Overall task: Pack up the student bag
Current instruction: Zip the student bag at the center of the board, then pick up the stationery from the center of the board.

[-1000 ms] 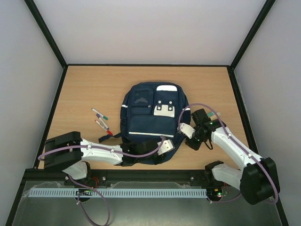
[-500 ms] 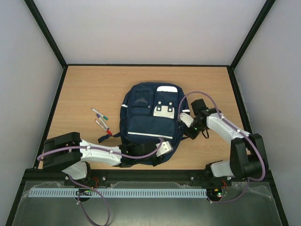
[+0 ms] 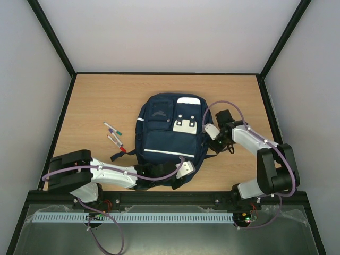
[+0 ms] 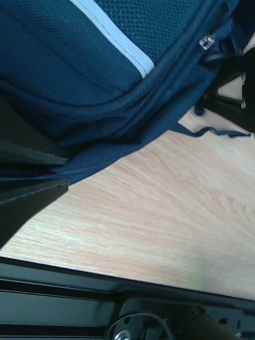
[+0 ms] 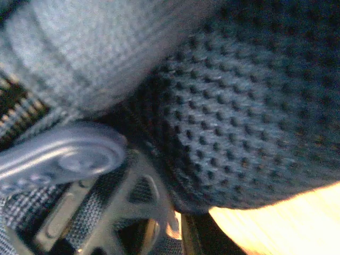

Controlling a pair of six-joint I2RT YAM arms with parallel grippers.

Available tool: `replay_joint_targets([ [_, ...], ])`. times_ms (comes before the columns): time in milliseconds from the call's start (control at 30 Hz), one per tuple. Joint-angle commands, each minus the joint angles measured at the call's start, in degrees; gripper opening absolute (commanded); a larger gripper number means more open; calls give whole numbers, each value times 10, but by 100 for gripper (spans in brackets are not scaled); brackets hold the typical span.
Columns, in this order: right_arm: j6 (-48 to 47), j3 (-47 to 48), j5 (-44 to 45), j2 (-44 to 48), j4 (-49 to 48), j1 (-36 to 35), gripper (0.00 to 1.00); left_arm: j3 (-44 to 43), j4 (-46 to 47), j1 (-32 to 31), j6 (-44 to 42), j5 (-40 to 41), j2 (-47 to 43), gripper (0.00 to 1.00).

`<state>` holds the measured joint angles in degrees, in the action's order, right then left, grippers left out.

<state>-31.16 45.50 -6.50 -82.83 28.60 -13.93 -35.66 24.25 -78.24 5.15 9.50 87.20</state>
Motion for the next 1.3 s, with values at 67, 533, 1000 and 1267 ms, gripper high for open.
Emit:
replay_joint_targets([
  [67, 23, 9, -9, 52, -3, 6, 29, -20, -29, -17, 12, 0, -6, 26],
  [533, 81, 29, -134, 280, 92, 4, 64, -132, -268, 48, 28, 44, -132, 89],
  [1000, 57, 37, -80, 217, 42, -230, 68, -143, -362, 396, 83, -105, -234, 99],
  [1267, 30, 52, 79, 119, 6, -377, 76, -62, -333, 418, 70, -21, -304, 99],
])
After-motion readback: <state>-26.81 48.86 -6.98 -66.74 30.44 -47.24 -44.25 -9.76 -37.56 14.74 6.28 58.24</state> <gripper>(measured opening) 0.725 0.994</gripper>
